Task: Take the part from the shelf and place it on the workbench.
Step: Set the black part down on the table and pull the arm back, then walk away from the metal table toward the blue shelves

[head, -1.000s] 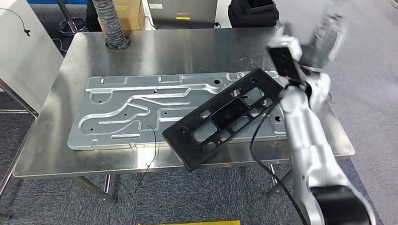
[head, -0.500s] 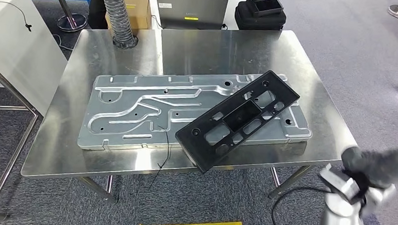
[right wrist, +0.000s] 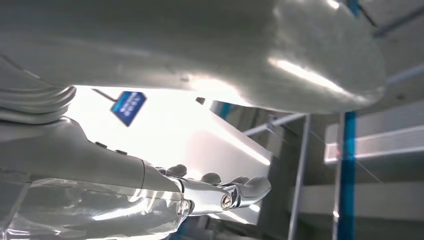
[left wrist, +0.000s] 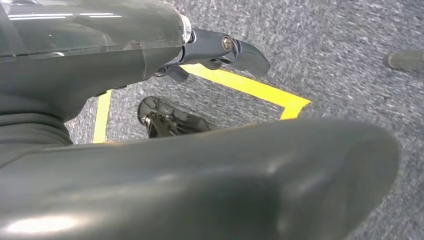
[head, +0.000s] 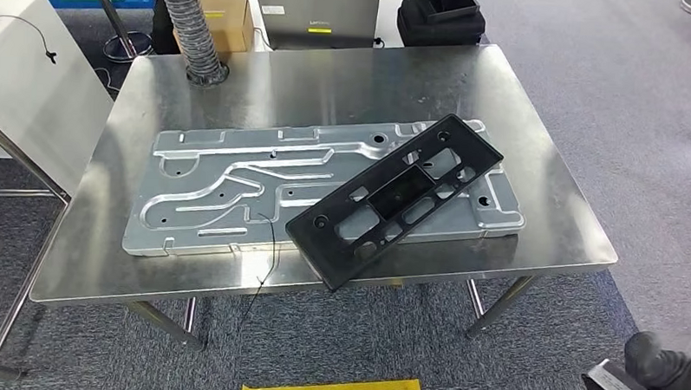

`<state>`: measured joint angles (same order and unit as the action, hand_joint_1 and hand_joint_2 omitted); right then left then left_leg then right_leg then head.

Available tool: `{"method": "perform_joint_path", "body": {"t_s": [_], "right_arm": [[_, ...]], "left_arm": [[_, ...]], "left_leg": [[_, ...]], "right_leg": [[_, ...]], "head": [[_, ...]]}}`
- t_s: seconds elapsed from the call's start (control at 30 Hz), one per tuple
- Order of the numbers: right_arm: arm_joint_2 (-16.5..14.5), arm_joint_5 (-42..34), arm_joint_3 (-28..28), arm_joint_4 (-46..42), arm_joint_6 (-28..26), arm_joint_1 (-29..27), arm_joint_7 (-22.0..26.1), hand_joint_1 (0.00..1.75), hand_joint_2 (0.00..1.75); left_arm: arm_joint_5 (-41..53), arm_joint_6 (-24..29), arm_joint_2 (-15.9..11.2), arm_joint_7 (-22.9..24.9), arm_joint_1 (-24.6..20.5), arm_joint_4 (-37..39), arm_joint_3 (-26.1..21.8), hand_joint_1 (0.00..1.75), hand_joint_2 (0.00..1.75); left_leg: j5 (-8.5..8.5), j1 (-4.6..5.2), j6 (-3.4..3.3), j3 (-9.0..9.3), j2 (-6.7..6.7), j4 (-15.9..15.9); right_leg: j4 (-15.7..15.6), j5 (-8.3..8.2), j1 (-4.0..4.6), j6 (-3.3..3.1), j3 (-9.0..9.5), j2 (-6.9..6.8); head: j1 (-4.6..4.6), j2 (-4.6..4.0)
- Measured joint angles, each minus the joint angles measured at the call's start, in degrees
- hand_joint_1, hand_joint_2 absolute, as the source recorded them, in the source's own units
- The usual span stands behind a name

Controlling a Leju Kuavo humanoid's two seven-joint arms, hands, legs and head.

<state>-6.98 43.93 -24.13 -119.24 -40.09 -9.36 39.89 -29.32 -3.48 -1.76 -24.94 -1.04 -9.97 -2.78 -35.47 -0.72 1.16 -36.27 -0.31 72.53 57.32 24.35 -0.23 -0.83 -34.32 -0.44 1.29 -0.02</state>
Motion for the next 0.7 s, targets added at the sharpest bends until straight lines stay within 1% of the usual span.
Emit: {"method": "perform_joint_path", "body": {"t_s": [0.03,0.07,0.1,0.13,0.17,0.23,0.27,0.3,0.33,0.37,0.4,0.43,0.47,0.5,0.53,0.57,0.6,0.63,0.67,0.7], "right_arm": [[-0.45,-0.21,-0.64,0.67,0.0,-0.34,-0.01,0.0,0.0],[-0.87,-0.8,-1.42,1.62,0.01,-0.59,-0.04,0.0,0.0],[-1.21,-1.63,-2.3,2.77,0.03,-0.82,-0.07,0.0,0.0],[-1.52,-2.84,-3.4,4.34,0.15,-1.0,-0.13,0.0,0.0],[-1.69,-3.91,-4.49,6.11,0.43,-1.03,-0.24,0.0,0.0],[-1.85,-5.34,-7.05,10.61,1.16,-0.81,-0.41,0.0,0.0],[-1.89,-5.59,-8.51,13.29,1.52,-0.64,-0.45,0.0,0.0],[-1.89,-5.73,-10.0,15.99,1.8,-0.47,-0.42,0.0,0.0],[-1.89,-5.91,-11.45,18.65,2.03,-0.17,-0.39,0.0,0.0],[-1.89,-6.18,-12.97,21.61,2.28,0.3,-0.37,0.0,0.0],[-1.88,-6.55,-14.42,24.51,2.57,0.85,-0.37,0.0,0.0],[-1.86,-7.01,-15.93,27.55,2.87,1.42,-0.37,0.0,0.0],[-1.8,-7.53,-17.46,30.67,3.16,1.96,-0.38,0.0,0.0],[-1.63,-8.12,-18.97,33.93,3.34,2.48,-0.38,0.0,0.0],[-1.3,-8.8,-20.37,37.4,3.37,3.03,-0.38,0.0,0.0],[-0.83,-9.51,-21.57,40.97,3.22,3.56,-0.36,0.0,0.0],[-0.2,-10.14,-22.51,44.45,3.04,4.1,-0.34,0.0,0.0],[0.53,-10.56,-23.21,47.97,2.82,4.66,-0.31,0.0,0.0],[1.31,-10.64,-23.81,51.74,2.57,5.26,-0.27,0.0,0.0],[2.13,-10.27,-24.34,55.73,2.28,5.88,-0.23,0.0,0.0]], "left_arm": [[-0.01,0.0,0.05,0.01,-0.03,0.0,0.0,0.0,0.0],[0.01,-0.01,0.13,0.03,-0.08,0.0,0.0,0.0,0.0],[0.04,-0.01,0.23,0.08,-0.16,0.0,0.0,0.0,0.0],[0.09,-0.02,0.36,0.15,-0.21,0.0,0.0,0.0,0.0],[0.14,-0.02,0.57,0.22,-0.24,0.0,0.0,0.0,0.0],[0.33,-0.01,1.0,0.39,-0.12,0.0,0.0,0.0,0.0],[0.42,0.0,1.25,0.43,-0.13,0.0,0.0,0.0,0.0],[0.51,0.01,1.41,0.46,-0.17,0.0,0.0,0.0,0.0],[0.59,0.01,1.58,0.46,-0.21,0.0,0.0,0.0,0.0],[0.67,0.02,1.69,0.47,-0.25,0.0,0.0,0.0,0.0],[0.75,0.02,1.77,0.5,-0.23,0.0,0.0,0.0,0.0],[0.86,0.02,1.88,0.55,-0.18,0.0,0.0,0.0,0.0],[1.0,0.02,1.97,0.65,-0.14,0.0,0.0,0.0,0.0],[1.14,0.02,2.08,0.76,-0.12,0.0,0.0,0.0,0.0],[1.27,0.02,2.19,0.87,-0.11,0.0,0.0,0.0,0.0],[1.39,0.02,2.29,0.98,-0.13,0.0,0.0,0.0,0.0],[1.46,0.02,2.46,1.1,-0.17,0.0,0.0,0.0,0.0],[1.52,0.02,2.61,1.24,-0.23,0.0,0.0,0.0,0.0],[1.58,0.03,2.74,1.38,-0.29,0.0,0.0,0.0,0.0],[1.6,0.08,2.88,1.5,-0.33,0.0,0.0,0.0,0.0]], "left_leg": [[1.32,-0.01,-0.06,2.16,0.0,-3.02],[2.7,-0.03,-0.15,4.98,-0.02,-7.32],[3.8,0.05,-0.37,7.3,-0.08,-11.17],[4.51,0.12,-0.65,8.85,-0.14,-13.91],[4.81,0.25,-1.0,9.48,-0.2,-15.21],[5.51,0.48,-1.77,9.06,-0.18,-15.36],[6.04,0.49,-2.2,8.72,-0.06,-15.42],[6.63,0.44,-2.65,8.18,0.06,-15.51],[7.29,0.38,-3.03,7.47,0.18,-15.59],[7.9,0.39,-3.32,6.67,0.29,-15.57],[8.49,0.48,-3.49,5.85,0.34,-15.54],[9.07,0.59,-3.55,5.05,0.38,-15.48],[9.62,0.68,-3.58,4.25,0.41,-15.41],[10.12,0.74,-3.55,3.5,0.4,-15.28],[10.55,0.76,-3.49,2.79,0.4,-15.12],[10.94,0.78,-3.4,2.22,0.38,-14.93],[11.29,0.82,-3.22,1.79,0.38,-14.75],[11.66,0.84,-3.0,1.51,0.4,-14.65],[12.08,0.8,-2.71,1.36,0.44,-14.65],[12.55,0.7,-2.35,1.27,0.5,-14.75]], "right_leg": [[0.17,-0.24,-0.01,0.15,-0.37,0.04],[0.38,-0.46,-0.01,0.36,-0.67,0.08],[0.63,-0.66,0.09,0.62,-0.91,0.11],[0.82,-0.87,0.18,0.94,-1.07,0.12],[0.92,-1.14,0.26,1.28,-1.16,0.12],[0.76,-1.9,0.17,2.02,-1.29,0.19],[0.87,-1.76,0.01,2.38,-1.51,0.28],[1.63,-0.65,-0.13,2.73,-1.96,0.36],[3.5,1.51,-0.23,3.04,-2.72,0.42],[6.54,4.53,-0.33,3.29,-3.72,0.45],[10.3,7.48,-0.38,3.47,-4.72,0.44],[13.88,9.54,-0.42,3.57,-5.42,0.44],[16.27,10.29,-0.44,3.6,-5.41,0.45],[16.7,9.68,-0.43,3.54,-4.38,0.45],[15.04,8.25,-0.38,3.42,-2.33,0.45],[11.51,6.69,-0.25,3.17,0.67,0.45],[6.98,5.97,-0.07,2.77,3.92,0.44],[2.86,5.87,0.11,2.38,6.63,0.42],[-0.09,6.09,0.36,1.99,8.37,0.41],[-1.6,6.38,0.57,1.64,9.04,0.38]], "head": [[0.0,0.0],[0.0,0.0],[0.01,0.0],[0.0,0.0],[0.0,0.0],[-0.02,0.0],[-0.01,0.01],[-0.02,0.01],[-0.02,0.01],[-0.02,0.01],[-0.02,0.0],[-0.02,0.0],[-0.02,0.0],[-0.02,0.0],[-0.02,0.0],[-0.02,0.0],[-0.01,0.0],[-0.01,0.0],[-0.01,0.0],[-0.01,0.01]]}}
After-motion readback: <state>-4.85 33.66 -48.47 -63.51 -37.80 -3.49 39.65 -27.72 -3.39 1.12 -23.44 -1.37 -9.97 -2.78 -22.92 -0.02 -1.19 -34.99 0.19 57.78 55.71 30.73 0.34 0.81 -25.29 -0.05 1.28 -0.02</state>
